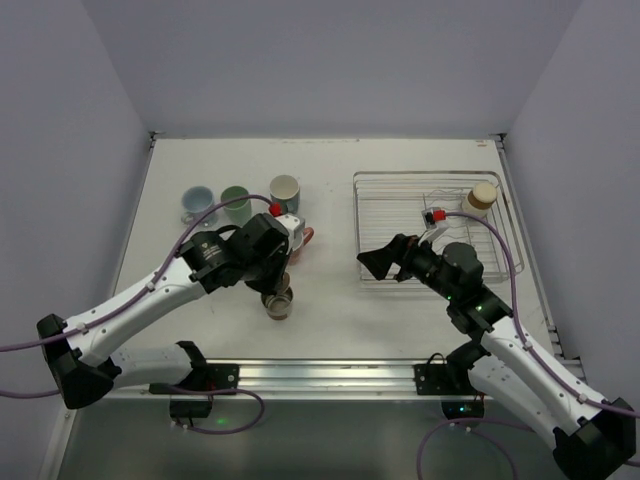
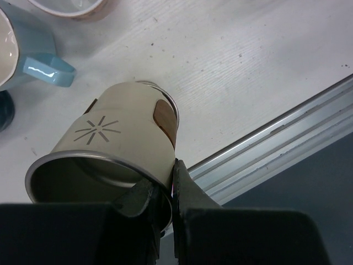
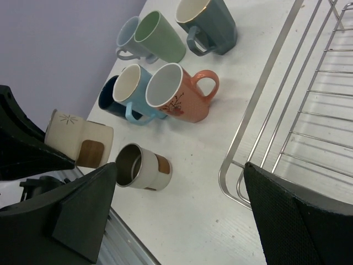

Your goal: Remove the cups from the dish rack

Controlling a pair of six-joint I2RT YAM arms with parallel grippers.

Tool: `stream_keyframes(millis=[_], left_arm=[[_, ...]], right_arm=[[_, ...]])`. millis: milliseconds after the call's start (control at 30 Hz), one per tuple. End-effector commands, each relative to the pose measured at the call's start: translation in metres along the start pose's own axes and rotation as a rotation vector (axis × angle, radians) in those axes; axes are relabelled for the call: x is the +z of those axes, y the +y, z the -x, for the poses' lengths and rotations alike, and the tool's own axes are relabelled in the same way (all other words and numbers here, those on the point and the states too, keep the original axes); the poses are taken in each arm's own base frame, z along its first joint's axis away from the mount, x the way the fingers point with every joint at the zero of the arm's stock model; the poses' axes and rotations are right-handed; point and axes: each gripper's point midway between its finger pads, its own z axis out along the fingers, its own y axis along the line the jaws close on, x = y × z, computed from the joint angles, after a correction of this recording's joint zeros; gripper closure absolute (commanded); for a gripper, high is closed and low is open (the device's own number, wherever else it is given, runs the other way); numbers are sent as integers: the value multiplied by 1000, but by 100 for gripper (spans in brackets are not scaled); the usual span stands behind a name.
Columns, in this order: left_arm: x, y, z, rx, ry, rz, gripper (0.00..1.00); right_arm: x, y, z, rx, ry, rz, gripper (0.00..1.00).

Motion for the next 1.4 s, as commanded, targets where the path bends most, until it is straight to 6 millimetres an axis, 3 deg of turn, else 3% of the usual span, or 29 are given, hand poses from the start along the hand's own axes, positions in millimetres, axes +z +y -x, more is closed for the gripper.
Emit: stream_keyframes(millis=[0, 733, 867, 1033, 1067, 1167, 1367], left_arm=[[4, -6, -9, 80, 60, -12, 100], [38, 5, -38, 210, 224, 144, 100], [42, 5, -43, 222, 243, 139, 88], [47, 12, -47, 230, 258, 176, 80], [47, 12, -46, 231, 255, 177, 73], [47, 13, -42, 227, 235, 185, 57], [40, 7, -24, 204, 155, 172, 46]], right_arm=[[-1, -2, 10, -38, -31, -26, 1], [3, -11, 3, -36, -25, -43, 1], [2, -14, 3, -40, -26, -61, 1], [-1, -16, 7, -50, -46, -77, 1], [-1, -16, 8, -49, -47, -78, 1], [1, -18, 9, -50, -47, -88, 1], [-2, -25, 19, -48, -90, -143, 1]])
